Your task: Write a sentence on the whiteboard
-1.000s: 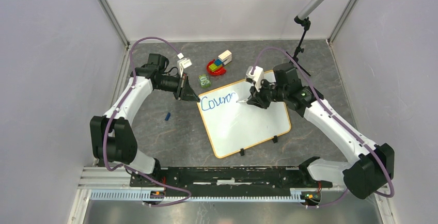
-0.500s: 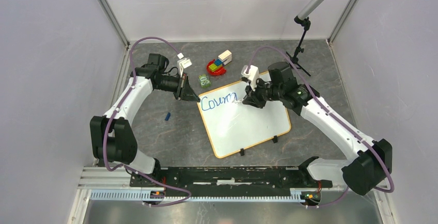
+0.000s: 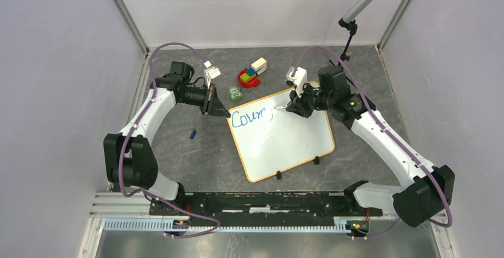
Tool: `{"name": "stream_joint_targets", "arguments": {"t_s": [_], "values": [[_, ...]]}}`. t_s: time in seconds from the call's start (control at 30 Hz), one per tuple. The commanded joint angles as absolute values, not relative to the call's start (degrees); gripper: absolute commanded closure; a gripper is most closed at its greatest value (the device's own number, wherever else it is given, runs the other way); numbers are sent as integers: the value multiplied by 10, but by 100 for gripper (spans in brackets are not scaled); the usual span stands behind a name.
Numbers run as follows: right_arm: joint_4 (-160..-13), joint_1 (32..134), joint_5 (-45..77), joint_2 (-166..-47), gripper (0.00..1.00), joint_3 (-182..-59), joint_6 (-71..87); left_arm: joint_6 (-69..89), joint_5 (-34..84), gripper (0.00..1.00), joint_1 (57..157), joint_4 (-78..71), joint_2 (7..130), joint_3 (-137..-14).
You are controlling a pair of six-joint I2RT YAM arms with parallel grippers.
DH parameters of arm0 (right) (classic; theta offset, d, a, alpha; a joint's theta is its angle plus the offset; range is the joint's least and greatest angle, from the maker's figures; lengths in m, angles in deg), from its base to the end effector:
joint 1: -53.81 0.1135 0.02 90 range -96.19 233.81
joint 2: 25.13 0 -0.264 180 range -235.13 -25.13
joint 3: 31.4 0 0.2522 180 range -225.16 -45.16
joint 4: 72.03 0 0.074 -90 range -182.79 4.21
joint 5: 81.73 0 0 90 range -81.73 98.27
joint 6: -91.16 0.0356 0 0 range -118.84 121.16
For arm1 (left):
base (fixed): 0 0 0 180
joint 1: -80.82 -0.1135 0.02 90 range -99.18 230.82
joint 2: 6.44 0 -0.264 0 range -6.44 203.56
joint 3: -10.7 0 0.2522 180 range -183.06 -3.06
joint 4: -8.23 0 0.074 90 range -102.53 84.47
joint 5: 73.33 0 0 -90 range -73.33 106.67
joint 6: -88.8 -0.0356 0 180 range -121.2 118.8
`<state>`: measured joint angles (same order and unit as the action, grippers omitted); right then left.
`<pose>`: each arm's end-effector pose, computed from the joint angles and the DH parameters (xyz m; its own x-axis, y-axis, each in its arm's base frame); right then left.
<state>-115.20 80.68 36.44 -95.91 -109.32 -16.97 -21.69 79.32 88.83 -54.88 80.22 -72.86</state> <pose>0.2320 0.1364 0.3321 -0.2687 -0.4437 -0.8550 -0.8656 0.5006 0.0123 0.2856 -0.0721 0.2807 -0.7022 0.2612 -0.6624 0.7095 0.3348 -0.6201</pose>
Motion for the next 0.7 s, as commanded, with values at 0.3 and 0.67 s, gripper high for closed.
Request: {"name": "stream_joint_targets", "arguments": {"t_s": [0.3,0.67], "values": [[-1152,806,357,-964,100,-1106,-189,-217,790,98,908,-549,809,-735],[-1181,771,343,-956,100,-1124,-220,-217,791,98,908,-549,810,-735]]}}
